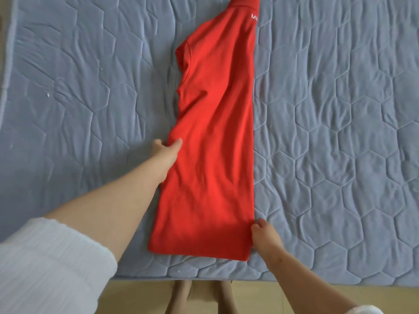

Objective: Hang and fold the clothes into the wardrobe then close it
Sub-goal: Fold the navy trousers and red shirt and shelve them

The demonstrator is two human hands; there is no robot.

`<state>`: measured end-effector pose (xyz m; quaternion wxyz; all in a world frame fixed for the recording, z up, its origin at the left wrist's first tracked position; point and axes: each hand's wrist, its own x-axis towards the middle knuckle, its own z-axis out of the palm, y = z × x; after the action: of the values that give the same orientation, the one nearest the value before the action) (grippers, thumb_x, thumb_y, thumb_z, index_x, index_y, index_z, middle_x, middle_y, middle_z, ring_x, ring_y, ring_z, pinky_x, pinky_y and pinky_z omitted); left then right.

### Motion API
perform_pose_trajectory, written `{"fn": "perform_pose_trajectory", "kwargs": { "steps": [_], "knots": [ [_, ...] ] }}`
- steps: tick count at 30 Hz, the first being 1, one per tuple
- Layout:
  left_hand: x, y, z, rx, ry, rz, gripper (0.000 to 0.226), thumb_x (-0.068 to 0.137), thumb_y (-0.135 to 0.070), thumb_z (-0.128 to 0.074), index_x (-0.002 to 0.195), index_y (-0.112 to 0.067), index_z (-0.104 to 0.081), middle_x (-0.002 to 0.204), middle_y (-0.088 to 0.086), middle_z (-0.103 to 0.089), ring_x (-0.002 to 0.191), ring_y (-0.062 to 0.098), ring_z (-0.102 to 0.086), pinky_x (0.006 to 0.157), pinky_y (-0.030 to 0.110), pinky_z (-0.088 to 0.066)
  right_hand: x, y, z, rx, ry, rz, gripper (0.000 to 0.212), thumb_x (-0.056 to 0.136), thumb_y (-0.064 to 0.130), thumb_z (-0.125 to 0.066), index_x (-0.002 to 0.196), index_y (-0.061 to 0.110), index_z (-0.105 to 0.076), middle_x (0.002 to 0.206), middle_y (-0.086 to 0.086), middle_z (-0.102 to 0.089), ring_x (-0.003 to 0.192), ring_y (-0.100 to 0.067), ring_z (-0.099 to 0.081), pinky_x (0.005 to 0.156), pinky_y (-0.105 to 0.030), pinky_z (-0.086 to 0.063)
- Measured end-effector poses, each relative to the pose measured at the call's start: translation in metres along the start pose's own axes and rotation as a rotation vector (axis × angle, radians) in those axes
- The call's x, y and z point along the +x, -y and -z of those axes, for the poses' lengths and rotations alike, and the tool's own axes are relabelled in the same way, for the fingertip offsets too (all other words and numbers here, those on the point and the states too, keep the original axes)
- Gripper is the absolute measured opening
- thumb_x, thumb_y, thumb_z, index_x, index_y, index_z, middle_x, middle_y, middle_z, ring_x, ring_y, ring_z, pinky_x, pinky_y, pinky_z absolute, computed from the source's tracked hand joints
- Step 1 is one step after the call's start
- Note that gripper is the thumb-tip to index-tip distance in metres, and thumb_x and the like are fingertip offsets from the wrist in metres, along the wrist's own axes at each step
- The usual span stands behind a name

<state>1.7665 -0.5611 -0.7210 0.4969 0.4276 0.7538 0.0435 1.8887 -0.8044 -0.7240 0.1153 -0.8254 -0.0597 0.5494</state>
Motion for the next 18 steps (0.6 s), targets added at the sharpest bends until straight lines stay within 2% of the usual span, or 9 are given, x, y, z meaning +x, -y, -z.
{"fn": "perform_pose_trajectory", "kwargs": {
  "steps": [2, 5, 7, 9, 11, 15, 18],
  "knots": [
    [-0.019, 0.018, 0.004, 0.026, 0.179, 0.107, 0.056, 0.082, -0.036, -0.068, 0.124, -0.008, -0.044, 0.125, 0.009, -0.055, 0.104, 0.023, -0.057, 0.085, 0.031, -0.045, -0.002, -0.001, -0.006, 0.121, -0.050, 0.022, 0.013, 0.098, 0.028, -0.036, 0.093, 0.019, -0.044, 0.076, 0.007, -0.050, 0.067, -0.008, -0.048, 0.056, -0.024, -0.035],
    [-0.041, 0.060, 0.013, 0.170, 0.375, 0.217, 0.037, 0.078, -0.023, -0.074, 0.107, -0.011, -0.054, 0.113, 0.004, -0.061, 0.083, 0.015, -0.056, 0.074, 0.025, -0.041, -0.007, -0.002, -0.018, 0.212, -0.060, 0.049, 0.021, 0.092, 0.037, -0.052, 0.102, 0.022, -0.042, 0.086, 0.008, -0.054, 0.081, -0.013, -0.053, 0.072, -0.029, -0.040],
    [-0.048, 0.083, 0.018, 0.238, 0.353, 0.260, 0.037, 0.076, -0.024, -0.076, 0.102, -0.008, -0.055, 0.112, 0.009, -0.060, 0.089, 0.019, -0.059, 0.078, 0.029, -0.044, -0.006, 0.000, -0.022, 0.174, -0.046, 0.042, 0.020, 0.088, 0.028, -0.059, 0.098, 0.015, -0.048, 0.090, 0.000, -0.057, 0.085, -0.018, -0.055, 0.078, -0.034, -0.046],
    [-0.051, 0.097, 0.022, 0.173, 0.282, 0.273, 0.049, 0.075, -0.028, -0.076, 0.112, -0.004, -0.054, 0.116, 0.012, -0.060, 0.103, 0.027, -0.059, 0.092, 0.036, -0.046, -0.005, 0.002, -0.022, 0.159, -0.045, 0.017, 0.014, 0.089, 0.022, -0.058, 0.093, 0.010, -0.052, 0.087, -0.004, -0.057, 0.083, -0.021, -0.055, 0.078, -0.034, -0.046],
    [-0.057, 0.104, 0.025, 0.084, 0.282, 0.253, 0.040, 0.076, -0.026, -0.076, 0.106, -0.007, -0.058, 0.113, 0.014, -0.064, 0.103, 0.028, -0.061, 0.097, 0.042, -0.046, -0.009, 0.001, -0.021, 0.202, -0.049, 0.009, 0.012, 0.091, 0.020, -0.056, 0.094, 0.008, -0.052, 0.087, -0.004, -0.056, 0.083, -0.021, -0.054, 0.076, -0.032, -0.044],
    [-0.083, 0.111, 0.036, 0.161, 0.365, 0.214, 0.027, 0.080, -0.019, -0.073, 0.101, -0.011, -0.060, 0.108, 0.012, -0.066, 0.098, 0.026, -0.062, 0.090, 0.036, -0.048, -0.030, -0.002, -0.020, 0.308, -0.075, 0.029, 0.008, 0.092, 0.014, -0.053, 0.097, 0.009, -0.049, 0.095, -0.007, -0.056, 0.089, -0.024, -0.056, 0.083, -0.038, -0.049],
    [-0.107, 0.111, 0.050, 0.125, 0.275, 0.153, 0.031, 0.084, -0.021, -0.069, 0.110, -0.008, -0.059, 0.110, 0.012, -0.064, 0.095, 0.025, -0.061, 0.082, 0.031, -0.047, -0.051, 0.001, -0.011, 0.326, -0.059, 0.051, 0.009, 0.091, 0.014, -0.053, 0.097, 0.007, -0.049, 0.094, -0.009, -0.057, 0.092, -0.029, -0.058, 0.081, -0.043, -0.052]
  ]
}}
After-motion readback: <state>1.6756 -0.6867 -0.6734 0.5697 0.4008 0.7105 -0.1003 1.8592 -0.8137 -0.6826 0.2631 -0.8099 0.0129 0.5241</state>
